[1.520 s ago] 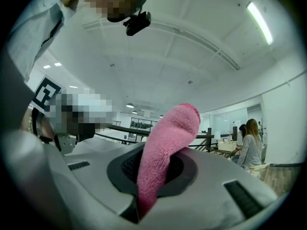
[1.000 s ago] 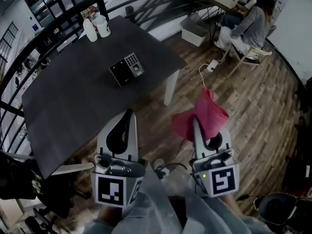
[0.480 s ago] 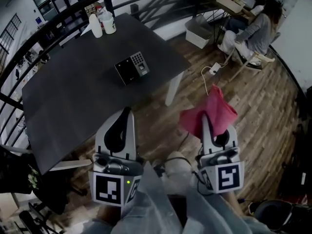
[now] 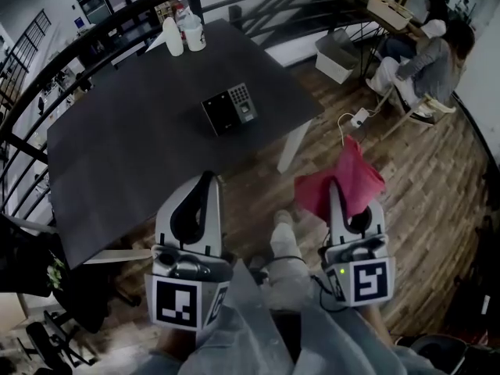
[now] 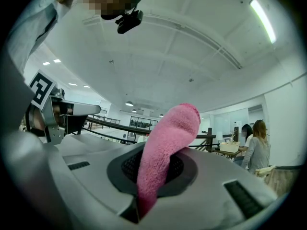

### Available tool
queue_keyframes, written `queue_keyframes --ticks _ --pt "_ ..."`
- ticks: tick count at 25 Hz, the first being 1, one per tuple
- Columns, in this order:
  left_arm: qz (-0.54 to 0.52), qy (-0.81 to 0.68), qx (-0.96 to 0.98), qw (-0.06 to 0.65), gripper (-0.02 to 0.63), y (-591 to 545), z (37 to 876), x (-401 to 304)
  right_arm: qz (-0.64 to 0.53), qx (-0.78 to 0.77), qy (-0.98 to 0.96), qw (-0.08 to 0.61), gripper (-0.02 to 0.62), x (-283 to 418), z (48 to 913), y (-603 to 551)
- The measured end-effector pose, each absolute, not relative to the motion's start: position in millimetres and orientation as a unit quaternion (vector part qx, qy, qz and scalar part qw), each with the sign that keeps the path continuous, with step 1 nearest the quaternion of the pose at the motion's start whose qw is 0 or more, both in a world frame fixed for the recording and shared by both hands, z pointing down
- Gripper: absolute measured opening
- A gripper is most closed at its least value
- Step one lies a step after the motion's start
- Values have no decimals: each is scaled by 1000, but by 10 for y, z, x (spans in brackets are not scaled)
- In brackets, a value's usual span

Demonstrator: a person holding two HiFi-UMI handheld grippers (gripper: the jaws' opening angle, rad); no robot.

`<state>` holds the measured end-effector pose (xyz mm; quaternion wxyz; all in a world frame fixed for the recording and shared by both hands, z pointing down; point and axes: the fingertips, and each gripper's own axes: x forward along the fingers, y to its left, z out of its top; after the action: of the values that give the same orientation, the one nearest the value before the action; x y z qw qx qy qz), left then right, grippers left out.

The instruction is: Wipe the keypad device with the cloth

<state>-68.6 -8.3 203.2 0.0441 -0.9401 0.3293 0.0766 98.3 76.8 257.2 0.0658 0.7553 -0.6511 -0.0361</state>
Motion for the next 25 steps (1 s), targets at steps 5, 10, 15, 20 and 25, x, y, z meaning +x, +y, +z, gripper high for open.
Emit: queue_keyframes --ticks 5,10,15,20,25 --pt "66 347 -934 48 8 -196 2085 -704 -36 742 -667 57 29 983 2608 558" --pt "76 371 -924 53 8 -370 2065 -673 -38 722 -688 55 28 1005 2631 296" --pt "77 389 -916 55 8 -569 2038 -562 -42 705 -705 61 28 1116 2606 26" --pt "73 410 -908 53 8 -753 2060 -476 -44 687 -723 60 29 1206 2607 -234" --pt "70 437 -896 43 8 -942 2086 -411 -36 663 -744 68 28 1296 2676 -507"
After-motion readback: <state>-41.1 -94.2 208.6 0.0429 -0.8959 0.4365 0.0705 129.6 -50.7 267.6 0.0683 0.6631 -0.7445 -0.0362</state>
